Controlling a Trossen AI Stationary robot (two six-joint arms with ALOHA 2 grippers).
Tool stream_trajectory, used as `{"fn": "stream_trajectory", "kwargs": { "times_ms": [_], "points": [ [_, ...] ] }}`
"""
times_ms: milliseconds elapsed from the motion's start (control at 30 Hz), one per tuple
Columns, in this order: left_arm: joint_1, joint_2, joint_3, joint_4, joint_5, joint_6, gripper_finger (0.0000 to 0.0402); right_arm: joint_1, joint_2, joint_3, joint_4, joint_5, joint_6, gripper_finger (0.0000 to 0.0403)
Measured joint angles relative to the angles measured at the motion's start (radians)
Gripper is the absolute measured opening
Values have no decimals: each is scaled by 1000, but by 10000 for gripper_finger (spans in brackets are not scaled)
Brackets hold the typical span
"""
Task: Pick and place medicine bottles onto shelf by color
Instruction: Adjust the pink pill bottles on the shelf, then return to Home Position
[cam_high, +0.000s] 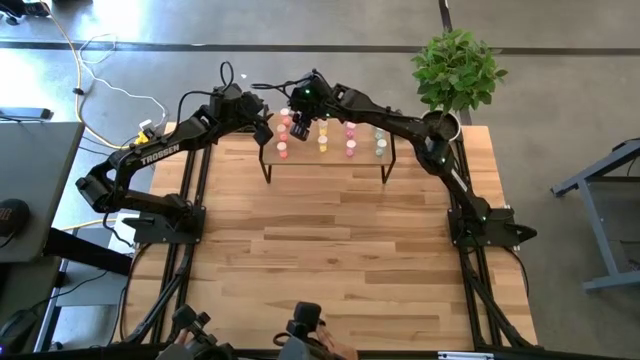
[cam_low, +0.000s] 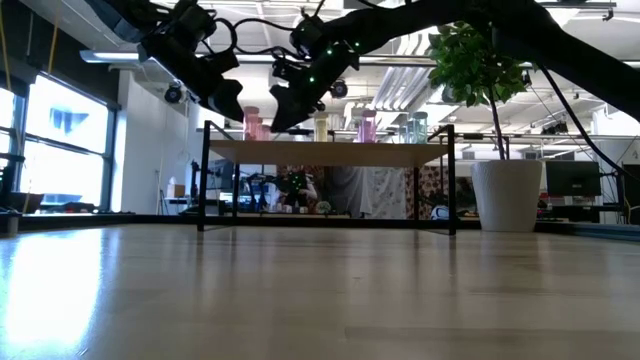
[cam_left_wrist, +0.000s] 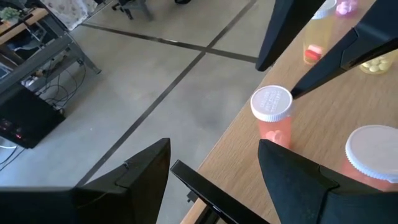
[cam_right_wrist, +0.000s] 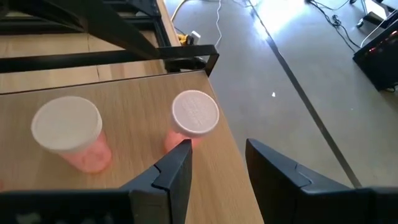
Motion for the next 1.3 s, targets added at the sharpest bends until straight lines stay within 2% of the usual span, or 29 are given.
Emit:
{"fn": "stream_trajectory", "kwargs": {
  "times_ms": [733,967,1200,1300],
  "points": [
    [0,0,0,0,0,8,234,2,0,0,19,-32,-18,142],
    [0,-1,0,-1,0,8,234,2,-2,1,-10,8,5,142],
    [-1,-77,0,-51,13,-57,234,7,-48,2,-73,11,49,142],
    [-1,-124,0,-101,81,-119,234,11,-77,2,-103,11,118,142]
  ]
}}
